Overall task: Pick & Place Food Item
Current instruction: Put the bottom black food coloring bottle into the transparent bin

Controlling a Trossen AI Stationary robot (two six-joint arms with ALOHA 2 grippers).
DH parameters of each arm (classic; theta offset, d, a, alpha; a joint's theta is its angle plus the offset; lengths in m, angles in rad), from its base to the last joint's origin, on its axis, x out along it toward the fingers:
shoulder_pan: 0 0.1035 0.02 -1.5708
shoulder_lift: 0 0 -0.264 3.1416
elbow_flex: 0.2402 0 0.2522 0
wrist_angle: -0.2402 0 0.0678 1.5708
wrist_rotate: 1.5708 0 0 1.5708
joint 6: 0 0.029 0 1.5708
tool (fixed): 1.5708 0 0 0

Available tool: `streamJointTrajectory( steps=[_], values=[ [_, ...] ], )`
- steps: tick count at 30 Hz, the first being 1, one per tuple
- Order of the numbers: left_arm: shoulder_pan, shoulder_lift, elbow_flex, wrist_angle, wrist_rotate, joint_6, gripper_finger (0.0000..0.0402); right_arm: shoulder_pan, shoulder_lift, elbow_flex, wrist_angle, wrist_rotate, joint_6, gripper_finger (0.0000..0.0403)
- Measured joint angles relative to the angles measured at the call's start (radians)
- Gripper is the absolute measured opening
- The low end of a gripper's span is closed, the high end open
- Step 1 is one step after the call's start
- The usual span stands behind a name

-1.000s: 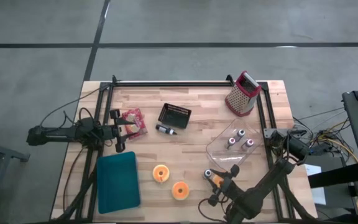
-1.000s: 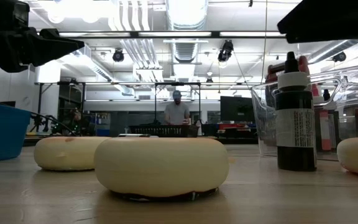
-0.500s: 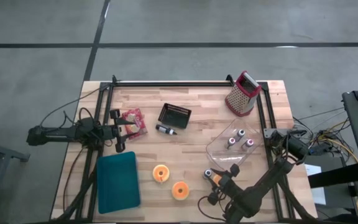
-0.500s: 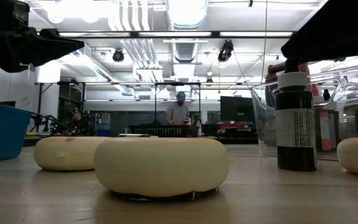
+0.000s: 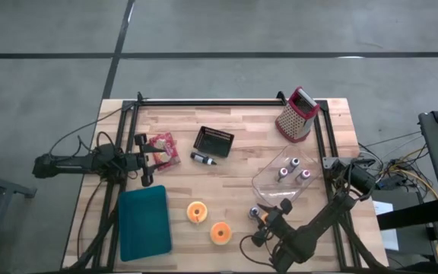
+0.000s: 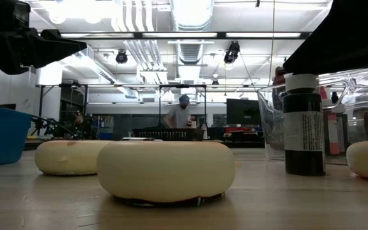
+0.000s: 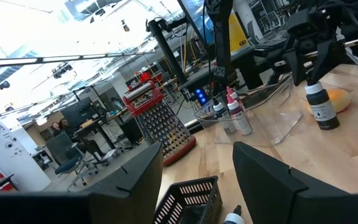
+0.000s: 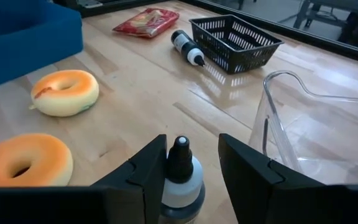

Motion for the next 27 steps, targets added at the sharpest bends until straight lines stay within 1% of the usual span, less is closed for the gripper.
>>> streamJointTrajectory(
  steps=[6, 16, 27],
  values=[
    [0.0, 0.0, 0.0, 0.0, 0.0, 0.0, 0.02, -0.004, 0.0, 0.0, 0.007, 0.0, -0.043, 0.0112],
    [0.0, 0.0, 0.0, 0.0, 0.0, 0.0, 0.02, -0.003, 0.0, 0.0, 0.007, -0.026, -0.02, 0.0052],
    [0.0, 0.0, 0.0, 0.0, 0.0, 0.0, 0.02, -0.003, 0.0, 0.017, 0.005, -0.042, -0.021, 0.0043]
  ],
)
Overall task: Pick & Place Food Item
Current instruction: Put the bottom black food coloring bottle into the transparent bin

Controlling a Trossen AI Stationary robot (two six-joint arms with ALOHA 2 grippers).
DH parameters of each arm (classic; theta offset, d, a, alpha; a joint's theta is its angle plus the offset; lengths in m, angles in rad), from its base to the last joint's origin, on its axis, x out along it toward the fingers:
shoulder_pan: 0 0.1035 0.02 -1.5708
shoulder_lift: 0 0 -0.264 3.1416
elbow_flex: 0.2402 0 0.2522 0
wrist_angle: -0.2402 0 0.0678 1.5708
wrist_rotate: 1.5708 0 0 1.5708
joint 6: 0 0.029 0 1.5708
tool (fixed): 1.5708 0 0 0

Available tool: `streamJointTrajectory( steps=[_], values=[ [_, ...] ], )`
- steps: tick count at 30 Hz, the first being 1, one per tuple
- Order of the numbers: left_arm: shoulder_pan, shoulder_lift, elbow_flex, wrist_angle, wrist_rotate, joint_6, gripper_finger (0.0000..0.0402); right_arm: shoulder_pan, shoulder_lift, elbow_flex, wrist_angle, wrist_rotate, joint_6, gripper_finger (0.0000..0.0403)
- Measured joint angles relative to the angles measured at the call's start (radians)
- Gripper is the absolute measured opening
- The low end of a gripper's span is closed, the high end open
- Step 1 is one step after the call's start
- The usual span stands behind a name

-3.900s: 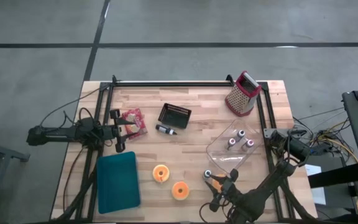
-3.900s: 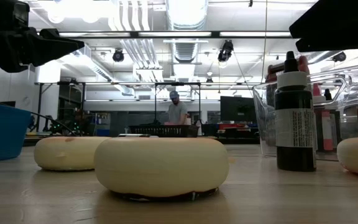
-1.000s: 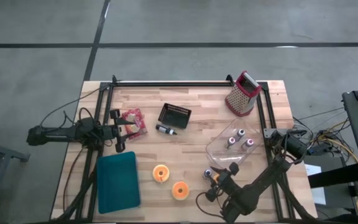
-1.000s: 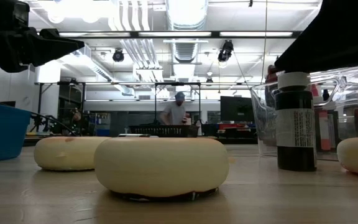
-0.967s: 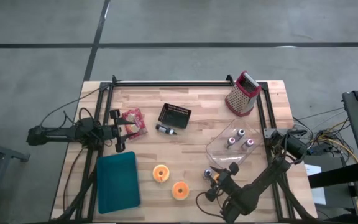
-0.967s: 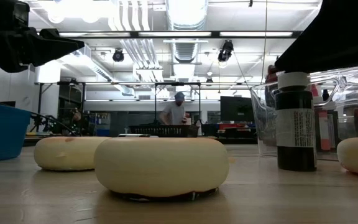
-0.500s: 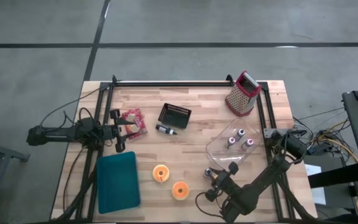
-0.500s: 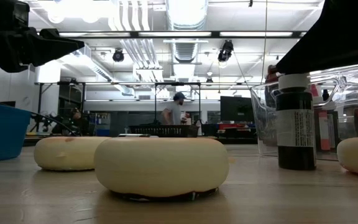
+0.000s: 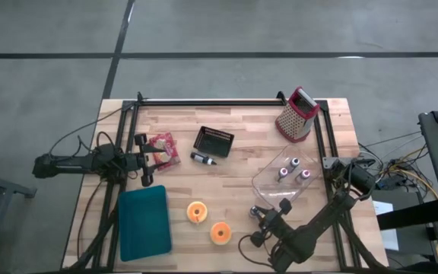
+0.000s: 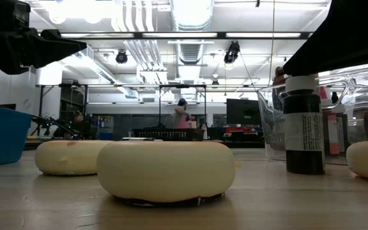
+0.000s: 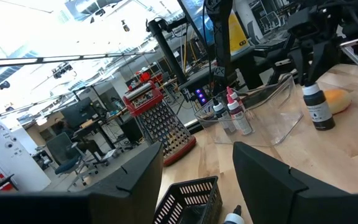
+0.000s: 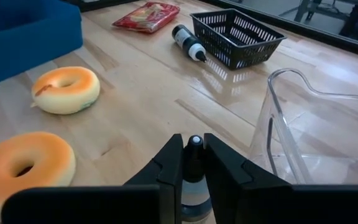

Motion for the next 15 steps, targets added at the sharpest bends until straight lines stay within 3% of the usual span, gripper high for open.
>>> streamJointTrajectory(
  steps=[7, 15],
  values=[
    [0.0, 0.0, 0.0, 0.0, 0.0, 0.0, 0.02, 0.0, -0.002, 0.048, -0.008, -0.023, -0.056, 0.0042],
    [0.0, 0.0, 0.0, 0.0, 0.0, 0.0, 0.02, -0.001, -0.023, 0.105, -0.045, 0.058, -0.124, 0.0041]
  ],
)
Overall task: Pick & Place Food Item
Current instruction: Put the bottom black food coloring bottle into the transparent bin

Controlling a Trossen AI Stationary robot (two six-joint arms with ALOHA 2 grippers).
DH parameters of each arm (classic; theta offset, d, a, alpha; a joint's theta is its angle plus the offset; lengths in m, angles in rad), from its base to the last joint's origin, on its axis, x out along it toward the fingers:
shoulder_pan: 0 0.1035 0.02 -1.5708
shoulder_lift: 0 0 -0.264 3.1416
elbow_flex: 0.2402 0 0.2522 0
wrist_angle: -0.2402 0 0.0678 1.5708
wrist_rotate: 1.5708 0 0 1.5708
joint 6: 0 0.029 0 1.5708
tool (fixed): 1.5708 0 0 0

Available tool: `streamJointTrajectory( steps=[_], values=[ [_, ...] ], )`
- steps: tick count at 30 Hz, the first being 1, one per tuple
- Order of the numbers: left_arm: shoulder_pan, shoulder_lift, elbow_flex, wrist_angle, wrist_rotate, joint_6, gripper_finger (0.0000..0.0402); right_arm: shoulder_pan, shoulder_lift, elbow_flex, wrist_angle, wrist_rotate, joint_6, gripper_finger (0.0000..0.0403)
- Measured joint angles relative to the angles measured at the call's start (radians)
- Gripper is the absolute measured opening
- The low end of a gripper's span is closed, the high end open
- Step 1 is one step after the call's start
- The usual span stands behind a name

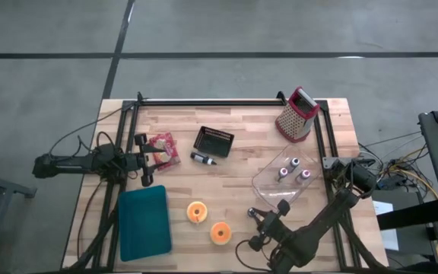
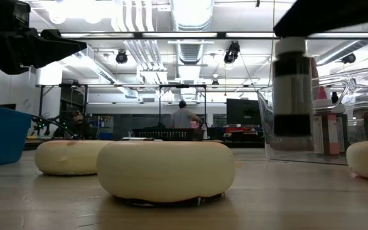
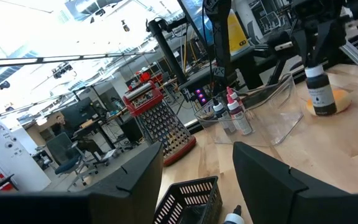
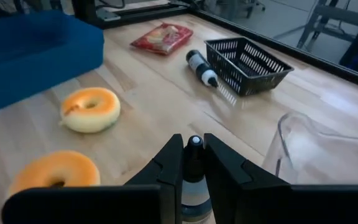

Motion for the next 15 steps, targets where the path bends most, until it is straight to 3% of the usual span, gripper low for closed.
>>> streamJointTrajectory(
  steps=[8, 15],
  values=[
    [0.0, 0.0, 0.0, 0.0, 0.0, 0.0, 0.02, 0.0, -0.077, 0.025, -0.066, 0.017, -0.019, 0.004],
    [0.0, 0.0, 0.0, 0.0, 0.0, 0.0, 0.02, 0.0, -0.193, 0.025, -0.068, 0.047, -0.161, 0.004]
  ],
)
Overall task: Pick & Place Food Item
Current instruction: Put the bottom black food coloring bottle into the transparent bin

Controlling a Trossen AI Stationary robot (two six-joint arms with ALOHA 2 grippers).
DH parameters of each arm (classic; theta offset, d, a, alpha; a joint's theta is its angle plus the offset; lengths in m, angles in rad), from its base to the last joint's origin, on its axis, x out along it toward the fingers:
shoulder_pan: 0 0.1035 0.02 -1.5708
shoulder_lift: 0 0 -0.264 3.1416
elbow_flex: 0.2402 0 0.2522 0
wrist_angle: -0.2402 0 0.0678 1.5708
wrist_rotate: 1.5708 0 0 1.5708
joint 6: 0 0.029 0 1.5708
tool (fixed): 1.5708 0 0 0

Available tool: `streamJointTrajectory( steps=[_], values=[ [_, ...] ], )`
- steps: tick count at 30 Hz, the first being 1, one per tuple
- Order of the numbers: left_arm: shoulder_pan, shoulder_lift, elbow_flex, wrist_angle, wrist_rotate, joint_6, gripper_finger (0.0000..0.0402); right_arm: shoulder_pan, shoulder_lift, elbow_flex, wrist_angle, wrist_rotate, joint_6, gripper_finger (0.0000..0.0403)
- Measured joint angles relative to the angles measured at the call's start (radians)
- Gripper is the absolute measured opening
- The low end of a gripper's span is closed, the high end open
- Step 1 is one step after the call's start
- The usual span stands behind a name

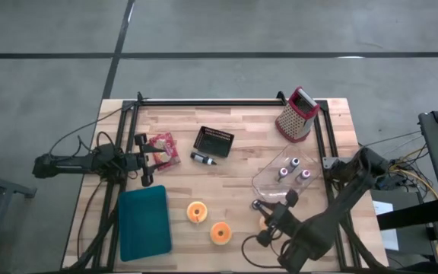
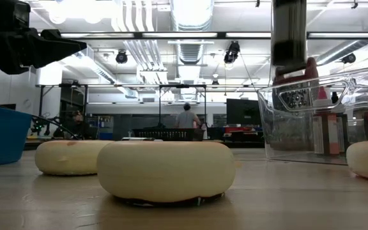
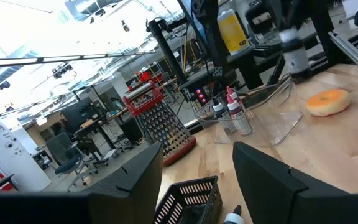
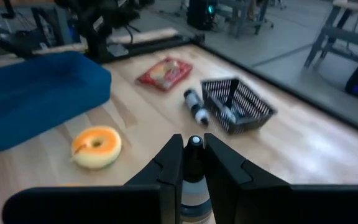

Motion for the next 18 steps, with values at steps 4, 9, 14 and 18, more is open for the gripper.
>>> streamJointTrajectory(
  steps=[4, 9, 14, 18],
  values=[
    [0.0, 0.0, 0.0, 0.0, 0.0, 0.0, 0.02, 0.0, -0.076, 0.0, -0.001, 0.025, -0.081, 0.004],
    [0.0, 0.0, 0.0, 0.0, 0.0, 0.0, 0.02, 0.0, -0.15, 0.0, -0.042, 0.027, -0.129, 0.004],
    [0.0, 0.0, 0.0, 0.0, 0.0, 0.0, 0.02, 0.001, -0.203, 0.0, -0.215, -0.018, 0.004, 0.004],
    [0.0, 0.0, 0.0, 0.0, 0.0, 0.0, 0.02, 0.001, -0.21, -0.002, -0.359, -0.077, 0.137, 0.004]
  ],
)
